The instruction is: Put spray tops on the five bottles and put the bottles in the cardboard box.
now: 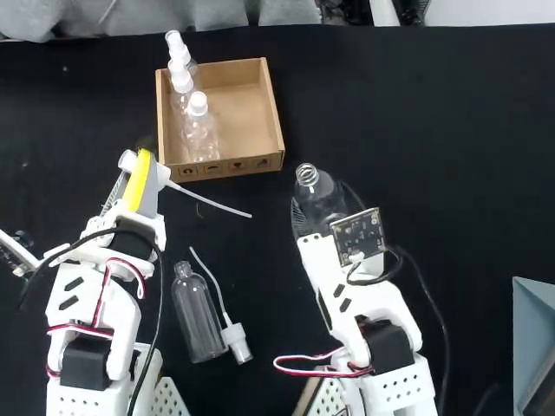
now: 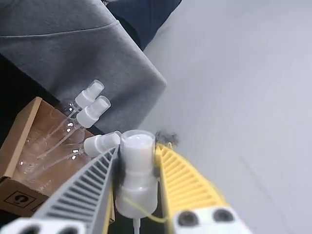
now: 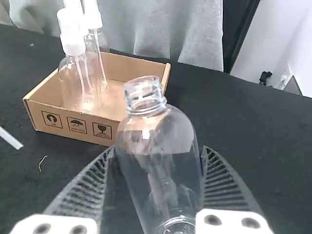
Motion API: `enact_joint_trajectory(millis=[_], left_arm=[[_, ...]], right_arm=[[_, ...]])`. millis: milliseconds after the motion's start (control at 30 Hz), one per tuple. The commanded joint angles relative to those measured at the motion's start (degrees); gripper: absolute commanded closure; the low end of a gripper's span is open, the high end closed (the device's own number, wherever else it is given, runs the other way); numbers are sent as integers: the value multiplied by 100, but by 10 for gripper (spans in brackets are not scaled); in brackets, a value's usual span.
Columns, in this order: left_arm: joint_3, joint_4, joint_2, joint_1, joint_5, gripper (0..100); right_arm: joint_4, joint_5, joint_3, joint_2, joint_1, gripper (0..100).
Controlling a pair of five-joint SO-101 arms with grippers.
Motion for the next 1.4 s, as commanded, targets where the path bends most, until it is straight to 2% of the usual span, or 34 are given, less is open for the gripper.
enact_joint_trajectory(millis=[0,133,433,633,1233,1367], left_arm=[[-57,-114,-88,22,229,971],[-57,-114,-88,22,554,971],[-13,-114,-88,66,563,970],[48,-149,-88,40,563,970],[4,-246,-88,13,888,970],[48,-440,-88,-207,897,970]], right_arm=[[-193,114,-4,-180,-123,856],[-193,378,31,-180,-123,855],[-193,1187,268,-189,-607,855],[-193,1538,321,-189,-659,856],[-185,2277,444,-189,-932,856],[-185,2277,444,-189,-941,857]])
